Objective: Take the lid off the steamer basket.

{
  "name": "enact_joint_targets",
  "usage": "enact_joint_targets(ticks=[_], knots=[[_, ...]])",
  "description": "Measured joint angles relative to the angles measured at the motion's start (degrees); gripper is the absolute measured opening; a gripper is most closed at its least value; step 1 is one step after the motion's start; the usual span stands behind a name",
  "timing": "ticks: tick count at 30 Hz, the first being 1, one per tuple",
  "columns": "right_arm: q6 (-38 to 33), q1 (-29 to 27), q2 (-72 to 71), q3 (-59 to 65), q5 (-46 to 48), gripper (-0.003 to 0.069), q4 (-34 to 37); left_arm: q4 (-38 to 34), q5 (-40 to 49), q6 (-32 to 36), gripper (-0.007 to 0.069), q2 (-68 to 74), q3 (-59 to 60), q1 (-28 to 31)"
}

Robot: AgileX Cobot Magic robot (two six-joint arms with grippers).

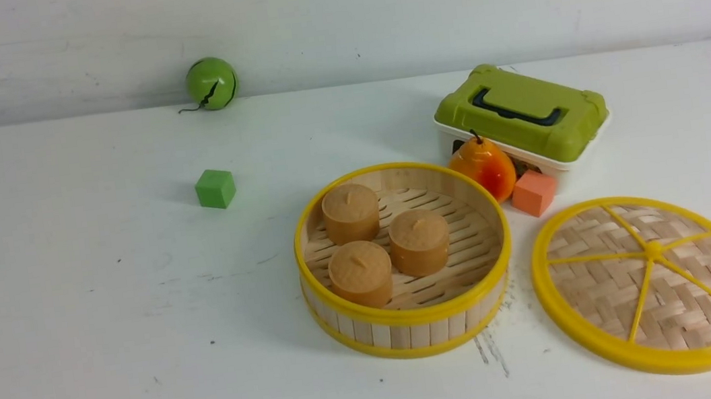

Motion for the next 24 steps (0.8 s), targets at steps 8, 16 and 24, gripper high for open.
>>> enact_joint_targets(ticks=[8,16,24], knots=[[0.0,0.0,0.0,0.0,0.0,0.0060,0.0,0.0,0.0,0.0,0.0239,0.0,0.0,0.0],[0.0,0.0,0.0,0.0,0.0,0.0073,0.0,0.0,0.0,0.0,0.0239,0.0,0.0,0.0],[0.0,0.0,0.0,0.0,0.0,0.0084,0.0,0.0,0.0,0.0,0.0239,0.0,0.0,0.0]])
